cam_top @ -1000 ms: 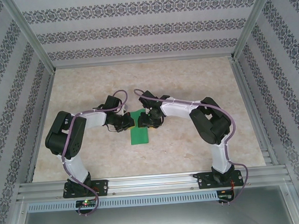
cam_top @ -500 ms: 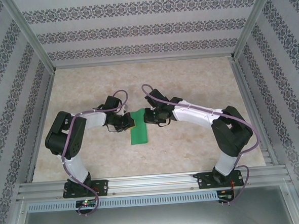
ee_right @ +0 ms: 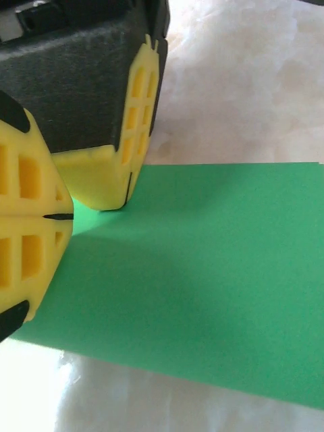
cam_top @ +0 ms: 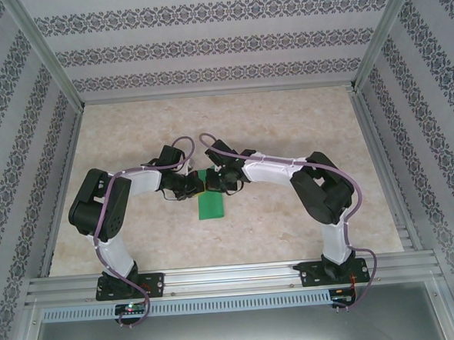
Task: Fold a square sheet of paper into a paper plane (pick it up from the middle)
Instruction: Fold the square sheet of paper in half at the center of the table.
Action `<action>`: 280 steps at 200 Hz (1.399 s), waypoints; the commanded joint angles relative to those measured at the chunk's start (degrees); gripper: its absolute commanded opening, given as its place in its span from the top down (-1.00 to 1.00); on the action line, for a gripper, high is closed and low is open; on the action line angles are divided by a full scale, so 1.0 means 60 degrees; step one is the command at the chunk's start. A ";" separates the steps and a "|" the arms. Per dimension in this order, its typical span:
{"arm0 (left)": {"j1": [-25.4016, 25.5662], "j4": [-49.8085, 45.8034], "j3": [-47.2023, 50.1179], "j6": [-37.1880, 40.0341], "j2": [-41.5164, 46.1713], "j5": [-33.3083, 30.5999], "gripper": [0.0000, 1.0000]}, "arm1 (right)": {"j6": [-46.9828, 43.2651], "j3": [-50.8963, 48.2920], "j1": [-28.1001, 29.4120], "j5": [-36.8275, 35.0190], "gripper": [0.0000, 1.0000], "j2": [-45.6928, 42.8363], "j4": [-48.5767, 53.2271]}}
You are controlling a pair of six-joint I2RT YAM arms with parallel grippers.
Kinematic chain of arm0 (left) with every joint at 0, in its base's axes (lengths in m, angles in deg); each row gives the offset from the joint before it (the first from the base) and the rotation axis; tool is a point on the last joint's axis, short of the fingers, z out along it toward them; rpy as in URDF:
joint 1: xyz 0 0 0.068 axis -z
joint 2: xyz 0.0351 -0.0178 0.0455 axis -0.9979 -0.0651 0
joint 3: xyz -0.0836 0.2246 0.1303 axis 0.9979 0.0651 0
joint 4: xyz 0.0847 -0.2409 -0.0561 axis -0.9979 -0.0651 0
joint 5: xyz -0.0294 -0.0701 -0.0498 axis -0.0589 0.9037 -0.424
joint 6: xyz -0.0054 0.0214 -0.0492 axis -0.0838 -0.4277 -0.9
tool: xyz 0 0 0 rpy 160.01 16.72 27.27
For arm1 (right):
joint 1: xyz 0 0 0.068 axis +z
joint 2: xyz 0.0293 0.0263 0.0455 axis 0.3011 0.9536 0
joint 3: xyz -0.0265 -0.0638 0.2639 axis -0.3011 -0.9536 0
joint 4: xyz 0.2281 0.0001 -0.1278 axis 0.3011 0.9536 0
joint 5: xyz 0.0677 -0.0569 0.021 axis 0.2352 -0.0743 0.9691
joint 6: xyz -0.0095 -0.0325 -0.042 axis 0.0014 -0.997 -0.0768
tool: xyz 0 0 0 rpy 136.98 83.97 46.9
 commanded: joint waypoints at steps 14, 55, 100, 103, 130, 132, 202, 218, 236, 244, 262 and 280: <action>0.0156 -0.1473 0.0463 0.0251 -0.0869 -0.1213 1.00 | 0.0080 0.0519 0.0040 0.0101 1.00 0.0483 0.0494; 0.0147 -0.1470 0.0513 0.0177 -0.0913 -0.1294 1.00 | 0.0066 0.0476 -0.0001 0.0184 1.00 0.0669 0.0584; 0.0140 -0.1736 0.0626 -0.0002 -0.0891 -0.1821 1.00 | -0.0029 0.0028 -0.0243 0.0131 1.00 0.0644 0.0691; 0.0135 -0.1766 0.0627 -0.0012 -0.0895 -0.1880 1.00 | -0.0036 -0.0020 -0.0255 0.0122 1.00 0.0633 0.0693; 0.0104 -0.1858 0.0739 -0.0064 -0.0992 -0.2123 1.00 | -0.0137 -0.0558 -0.0430 0.0126 1.00 0.0431 0.0639; 0.0107 -0.1853 0.0743 -0.0057 -0.1001 -0.2131 1.00 | -0.0139 -0.0609 -0.0451 0.0130 1.00 0.0401 0.0622; -0.0007 -0.1709 0.0992 0.0006 -0.1049 -0.2139 1.00 | -0.0331 -0.2603 -0.1217 -0.0014 1.00 -0.1060 0.0026; 0.0013 -0.1662 0.1001 0.0037 -0.0987 -0.2061 1.00 | -0.0487 -0.2740 -0.1245 -0.0057 1.00 -0.1639 -0.0212; 0.0010 -0.1597 0.1020 0.0061 -0.0974 -0.1948 1.00 | -0.0688 -0.2510 -0.1202 0.0017 1.00 -0.2106 -0.0461; 0.0001 -0.1579 0.1025 0.0049 -0.0972 -0.1909 1.00 | -0.0753 -0.2342 -0.1147 0.0182 1.00 -0.2122 -0.0629; 0.0004 -0.1536 0.1032 0.0040 -0.0987 -0.1874 1.00 | -0.0828 -0.1814 -0.0994 0.0806 1.00 -0.1669 -0.1064; 0.0008 -0.1540 0.1036 0.0051 -0.0979 -0.1826 1.00 | -0.0733 -0.1330 -0.0809 0.1342 1.00 -0.0909 -0.1482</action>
